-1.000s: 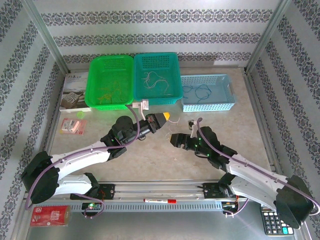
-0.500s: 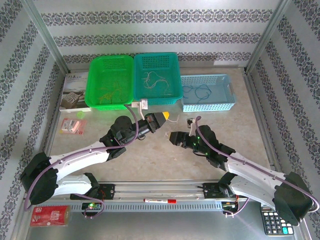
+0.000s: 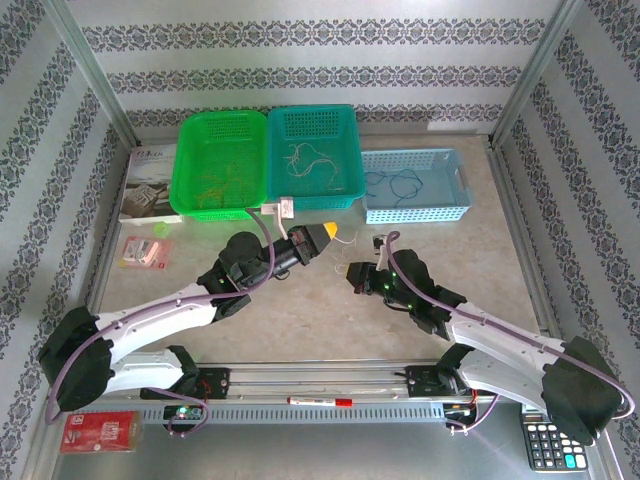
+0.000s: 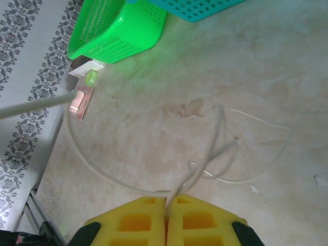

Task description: Untangle the cables

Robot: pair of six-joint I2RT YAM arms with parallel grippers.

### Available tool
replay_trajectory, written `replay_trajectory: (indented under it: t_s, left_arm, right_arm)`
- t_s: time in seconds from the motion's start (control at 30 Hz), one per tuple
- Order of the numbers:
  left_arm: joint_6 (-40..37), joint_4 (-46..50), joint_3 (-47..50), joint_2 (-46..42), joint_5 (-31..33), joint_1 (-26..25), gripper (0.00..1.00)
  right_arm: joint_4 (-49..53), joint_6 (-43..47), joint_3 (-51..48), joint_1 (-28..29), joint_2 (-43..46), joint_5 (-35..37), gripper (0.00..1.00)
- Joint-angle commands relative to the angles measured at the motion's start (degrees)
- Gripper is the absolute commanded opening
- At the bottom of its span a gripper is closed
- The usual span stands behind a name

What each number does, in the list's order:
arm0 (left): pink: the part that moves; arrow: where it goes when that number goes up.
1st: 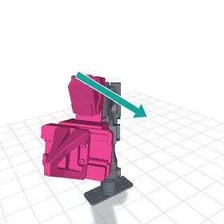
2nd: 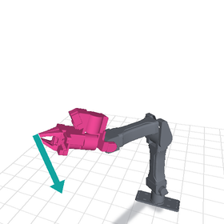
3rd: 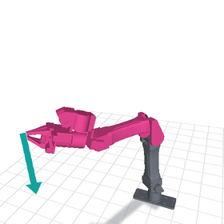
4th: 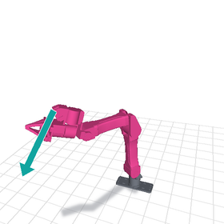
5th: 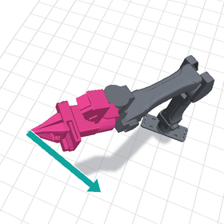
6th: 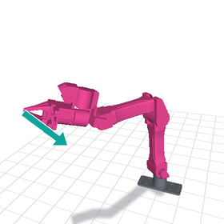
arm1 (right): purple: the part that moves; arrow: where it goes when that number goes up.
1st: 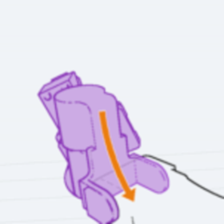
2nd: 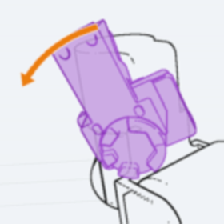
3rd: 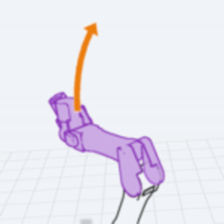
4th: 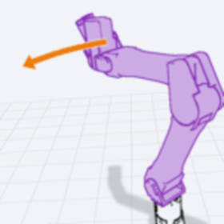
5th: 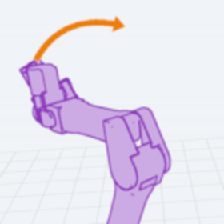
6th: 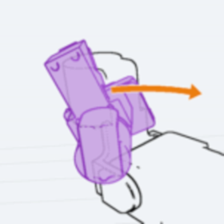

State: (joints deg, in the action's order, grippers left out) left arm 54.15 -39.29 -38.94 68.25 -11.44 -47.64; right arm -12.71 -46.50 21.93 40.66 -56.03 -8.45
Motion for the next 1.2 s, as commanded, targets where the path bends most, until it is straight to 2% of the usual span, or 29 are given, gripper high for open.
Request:
replay_trajectory:
  t_s: [0.0,0.4,1.0,1.17]
  left_arm:
    - [-2.09,1.82,-3.31,-2.47,0.92,-0.04,0.00]
    - [-7.39,13.73,-13.88,-7.16,-1.55,5.70,0.00]
    - [-8.52,15.89,-18.55,-5.57,-3.32,6.32,0.00]
    - [-8.12,16.36,-21.65,-3.31,-5.25,8.58,0.00]
  right_arm:
    - [-1.00,0.37,-1.87,-0.18,0.44,2.44,0.00]
    - [-1.27,0.47,-9.28,-5.89,2.13,1.58,0.00]
    - [-1.11,0.76,-7.43,-6.31,1.13,0.49,0.00]
    - [-1.13,0.90,-7.41,-6.39,0.66,0.45,0.01]
